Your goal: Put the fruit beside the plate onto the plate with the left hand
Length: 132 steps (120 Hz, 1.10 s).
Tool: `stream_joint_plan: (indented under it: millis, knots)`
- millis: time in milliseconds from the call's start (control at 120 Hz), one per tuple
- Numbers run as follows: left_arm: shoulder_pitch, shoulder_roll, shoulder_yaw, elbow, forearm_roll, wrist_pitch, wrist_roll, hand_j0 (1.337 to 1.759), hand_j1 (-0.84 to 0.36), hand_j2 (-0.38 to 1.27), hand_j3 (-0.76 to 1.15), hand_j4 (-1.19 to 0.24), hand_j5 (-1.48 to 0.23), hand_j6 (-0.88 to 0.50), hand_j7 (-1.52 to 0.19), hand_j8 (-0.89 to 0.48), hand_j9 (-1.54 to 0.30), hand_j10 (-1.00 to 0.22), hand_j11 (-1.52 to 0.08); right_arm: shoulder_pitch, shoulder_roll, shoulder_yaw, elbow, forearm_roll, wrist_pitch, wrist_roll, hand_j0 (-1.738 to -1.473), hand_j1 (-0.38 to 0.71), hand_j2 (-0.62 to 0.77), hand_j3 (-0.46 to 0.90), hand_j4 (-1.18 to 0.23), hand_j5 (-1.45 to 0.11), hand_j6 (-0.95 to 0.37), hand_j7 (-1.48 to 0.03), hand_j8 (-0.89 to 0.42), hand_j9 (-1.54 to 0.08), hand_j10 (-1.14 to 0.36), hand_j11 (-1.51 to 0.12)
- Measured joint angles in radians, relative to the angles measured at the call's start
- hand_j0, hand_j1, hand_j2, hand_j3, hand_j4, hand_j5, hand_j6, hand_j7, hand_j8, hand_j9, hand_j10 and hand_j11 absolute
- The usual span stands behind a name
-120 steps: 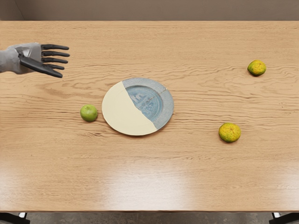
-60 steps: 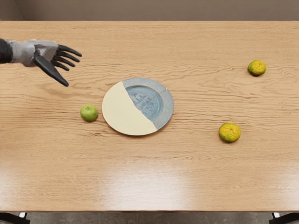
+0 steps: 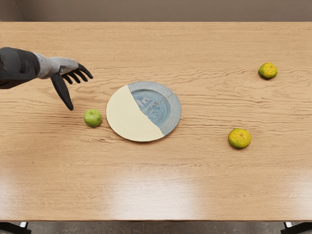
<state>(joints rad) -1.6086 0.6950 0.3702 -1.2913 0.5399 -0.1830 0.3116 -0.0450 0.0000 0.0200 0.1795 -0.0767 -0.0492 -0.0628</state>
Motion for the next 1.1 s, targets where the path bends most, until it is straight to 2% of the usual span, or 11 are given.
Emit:
stream_joint_plan:
  millis: [133,342,475,567,717,1100]
  knots:
    - [-0.071,-0.026,0.139,-0.128,-0.001,0.187,0.010,1.658,0.05,0.05,0.00,-0.25,-0.32,-0.25,-0.32,-0.25,-0.32,-0.25,-0.32,0.000,0.000,0.000,0.000,0.000,0.000,0.000,-1.658,-0.32,-0.01,0.00,-0.03,-0.03,-0.03,-0.03,-0.03,-0.03,-0.03,-0.03]
    - [-0.167,-0.132,0.306,-0.224,-0.024,0.372,0.074,1.658,0.05,0.05,0.00,-0.25,-0.32,-0.25,-0.32,-0.25,-0.32,-0.25,-0.32,0.000,0.000,0.000,0.000,0.000,0.000,0.000,-1.658,-0.32,-0.01,0.00,-0.03,-0.03,-0.03,-0.03,-0.03,-0.03,-0.03,-0.03]
    - [-0.194,-0.195,0.381,-0.250,-0.062,0.447,0.121,1.658,0.05,0.05,0.00,-0.25,-0.32,-0.25,-0.32,-0.25,-0.32,-0.25,-0.32,0.000,0.000,0.000,0.000,0.000,0.000,0.000,-1.658,-0.32,-0.01,0.00,-0.03,-0.03,-0.03,-0.03,-0.03,-0.03,-0.03,-0.03]
    - [-0.221,-0.214,0.424,-0.271,-0.098,0.493,0.138,1.658,0.05,0.05,0.00,-0.25,-0.32,-0.25,-0.32,-0.25,-0.32,-0.25,-0.32,0.000,0.000,0.000,0.000,0.000,0.000,0.000,-1.658,-0.32,-0.01,0.00,-0.03,-0.03,-0.03,-0.03,-0.03,-0.03,-0.03,-0.03]
    - [-0.250,-0.273,0.472,-0.289,-0.159,0.538,0.149,1.658,0.05,0.05,0.00,-0.25,-0.32,-0.25,-0.32,-0.25,-0.32,-0.25,-0.32,0.000,0.000,0.000,0.000,0.000,0.000,0.000,-1.658,-0.32,-0.01,0.00,-0.03,-0.03,-0.03,-0.03,-0.03,-0.03,-0.03,-0.03]
    - [-0.251,-0.362,0.511,-0.293,-0.222,0.625,0.171,1.658,0.05,0.05,0.00,-0.25,-0.33,-0.25,-0.33,-0.25,-0.33,-0.25,-0.33,0.000,0.000,0.000,0.000,0.000,0.000,0.000,-1.658,-0.32,-0.01,0.00,-0.03,-0.03,-0.03,-0.03,-0.03,-0.03,-0.03,-0.03]
